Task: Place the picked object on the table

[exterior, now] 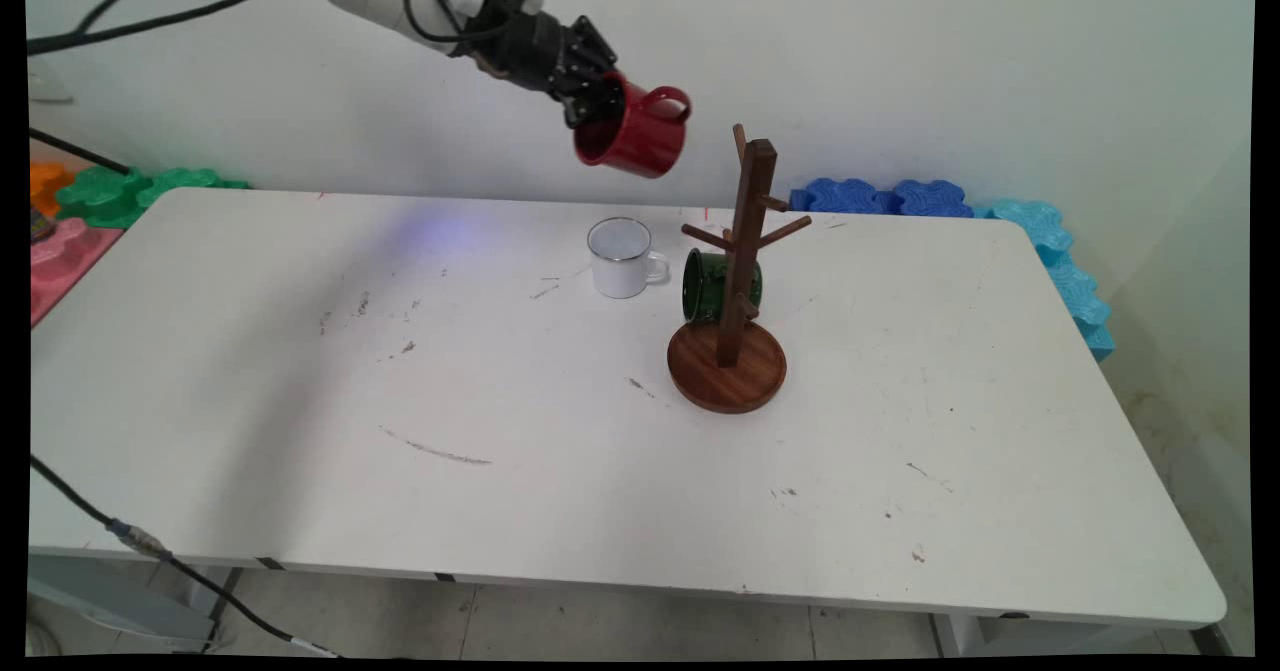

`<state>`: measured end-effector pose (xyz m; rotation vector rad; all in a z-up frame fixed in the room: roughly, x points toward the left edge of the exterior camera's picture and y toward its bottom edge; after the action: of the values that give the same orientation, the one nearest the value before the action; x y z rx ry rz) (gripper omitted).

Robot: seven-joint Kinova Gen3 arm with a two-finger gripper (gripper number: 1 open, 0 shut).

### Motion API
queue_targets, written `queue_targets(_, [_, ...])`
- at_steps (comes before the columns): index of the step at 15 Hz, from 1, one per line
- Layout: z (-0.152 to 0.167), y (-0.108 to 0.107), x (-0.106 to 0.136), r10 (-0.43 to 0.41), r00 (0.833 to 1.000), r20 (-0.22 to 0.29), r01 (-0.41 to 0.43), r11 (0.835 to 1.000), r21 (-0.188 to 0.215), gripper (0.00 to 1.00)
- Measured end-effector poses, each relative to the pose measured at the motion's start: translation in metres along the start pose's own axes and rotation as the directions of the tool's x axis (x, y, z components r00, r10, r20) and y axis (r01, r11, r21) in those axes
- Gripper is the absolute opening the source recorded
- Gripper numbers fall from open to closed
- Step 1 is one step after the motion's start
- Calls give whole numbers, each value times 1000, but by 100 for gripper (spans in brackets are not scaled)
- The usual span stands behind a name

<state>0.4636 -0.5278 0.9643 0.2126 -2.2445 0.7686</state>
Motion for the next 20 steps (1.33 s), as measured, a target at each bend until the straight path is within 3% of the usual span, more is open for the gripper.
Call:
queue_targets(11, [-55, 30, -31, -51, 987, 152, 63, 995, -74, 0])
queue_targets(20, [-61, 71, -48, -97, 957, 272, 141, 978, -151, 0])
